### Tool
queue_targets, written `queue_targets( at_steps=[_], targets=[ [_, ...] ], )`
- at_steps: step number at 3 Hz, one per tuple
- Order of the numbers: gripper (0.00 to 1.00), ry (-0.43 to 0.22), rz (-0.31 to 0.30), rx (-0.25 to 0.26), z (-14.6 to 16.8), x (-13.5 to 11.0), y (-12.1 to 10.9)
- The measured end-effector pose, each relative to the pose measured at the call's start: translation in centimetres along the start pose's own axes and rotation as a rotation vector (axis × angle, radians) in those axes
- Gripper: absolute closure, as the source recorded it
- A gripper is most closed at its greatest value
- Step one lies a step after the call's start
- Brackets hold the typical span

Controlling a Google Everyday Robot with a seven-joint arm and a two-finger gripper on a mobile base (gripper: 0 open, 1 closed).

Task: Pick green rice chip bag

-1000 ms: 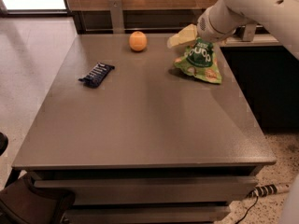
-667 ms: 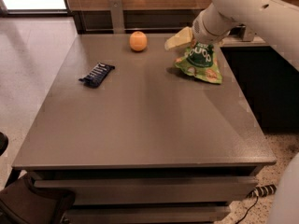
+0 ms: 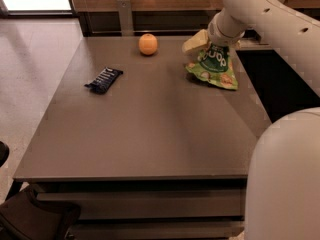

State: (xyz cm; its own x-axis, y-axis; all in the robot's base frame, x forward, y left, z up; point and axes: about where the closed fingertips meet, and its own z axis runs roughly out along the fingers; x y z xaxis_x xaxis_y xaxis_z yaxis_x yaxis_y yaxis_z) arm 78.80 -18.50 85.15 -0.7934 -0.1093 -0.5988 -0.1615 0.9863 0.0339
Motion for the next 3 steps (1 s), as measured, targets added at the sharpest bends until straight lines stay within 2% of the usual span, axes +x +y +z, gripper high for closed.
queue_targets(
  at_steps=[1,2,3],
  targets=[
    [0.07,0.018,0.011,-0.011,1.5,-0.1,-0.4],
    [0.23,0.07,0.03,-0.038,2.6,1.4,-0.6],
    [0.54,0.078,0.031,-0.042,2.7,1.6,-0.5]
  ],
)
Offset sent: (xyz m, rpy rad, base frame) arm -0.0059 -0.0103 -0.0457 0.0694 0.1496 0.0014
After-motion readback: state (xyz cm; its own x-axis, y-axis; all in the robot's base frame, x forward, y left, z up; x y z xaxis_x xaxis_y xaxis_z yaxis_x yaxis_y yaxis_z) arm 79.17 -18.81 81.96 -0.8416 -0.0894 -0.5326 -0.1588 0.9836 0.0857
